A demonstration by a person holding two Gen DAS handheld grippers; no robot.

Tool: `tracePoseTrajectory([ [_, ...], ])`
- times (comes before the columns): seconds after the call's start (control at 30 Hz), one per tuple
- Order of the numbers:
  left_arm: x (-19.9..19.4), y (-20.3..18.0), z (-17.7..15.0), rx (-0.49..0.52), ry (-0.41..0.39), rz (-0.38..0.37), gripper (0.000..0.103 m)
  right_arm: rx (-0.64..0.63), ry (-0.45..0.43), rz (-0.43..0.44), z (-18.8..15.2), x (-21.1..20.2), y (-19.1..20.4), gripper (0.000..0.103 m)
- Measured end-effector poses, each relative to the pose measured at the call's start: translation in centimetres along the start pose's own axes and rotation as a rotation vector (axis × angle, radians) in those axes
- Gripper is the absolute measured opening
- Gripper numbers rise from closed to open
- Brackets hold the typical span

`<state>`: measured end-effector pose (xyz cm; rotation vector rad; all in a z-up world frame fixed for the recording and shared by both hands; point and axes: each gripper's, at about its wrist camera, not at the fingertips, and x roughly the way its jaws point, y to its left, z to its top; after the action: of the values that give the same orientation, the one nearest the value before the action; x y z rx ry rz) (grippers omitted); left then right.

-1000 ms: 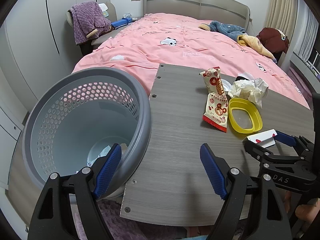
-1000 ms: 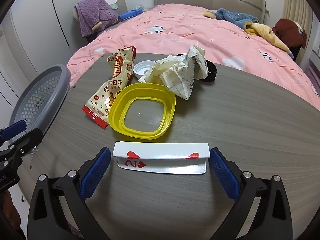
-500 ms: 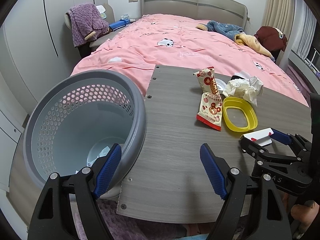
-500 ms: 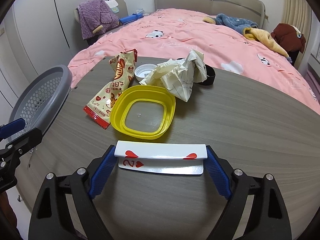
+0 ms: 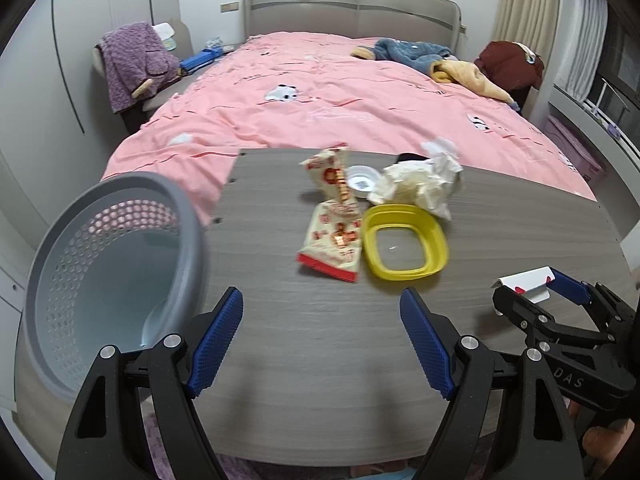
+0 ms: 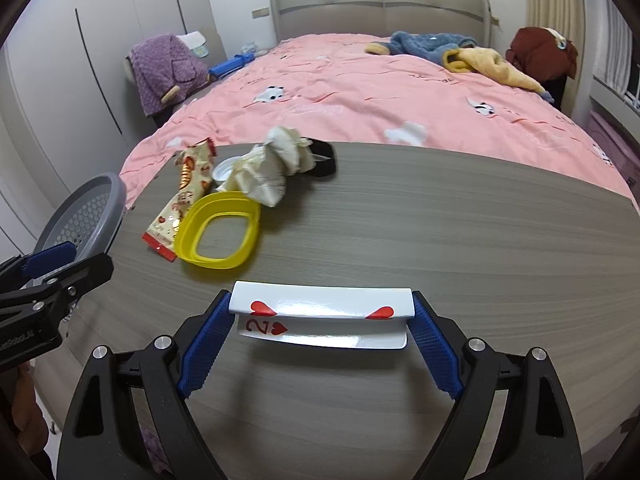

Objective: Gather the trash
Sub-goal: 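Move the left tool around the yellow lid while the right tool holds the card, then close the left tool on the yellow lid and lift it toward the basket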

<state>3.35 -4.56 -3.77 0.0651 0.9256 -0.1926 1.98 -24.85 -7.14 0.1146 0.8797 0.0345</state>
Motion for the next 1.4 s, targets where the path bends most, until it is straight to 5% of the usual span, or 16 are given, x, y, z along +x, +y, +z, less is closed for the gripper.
tracePoseTrajectory([
  [0.77,6.8,-6.9,3.3,0.031,0.139,0.045,0.077,0.122,-0.062,0.055,0.5,-1.6,-7.3,0.084],
  [1.4,6.8,-8.1,3.3,0.068,0.123,0.057,0.068,0.134,-0.073,0.069,0.4,-2.1,-7.5,0.084],
])
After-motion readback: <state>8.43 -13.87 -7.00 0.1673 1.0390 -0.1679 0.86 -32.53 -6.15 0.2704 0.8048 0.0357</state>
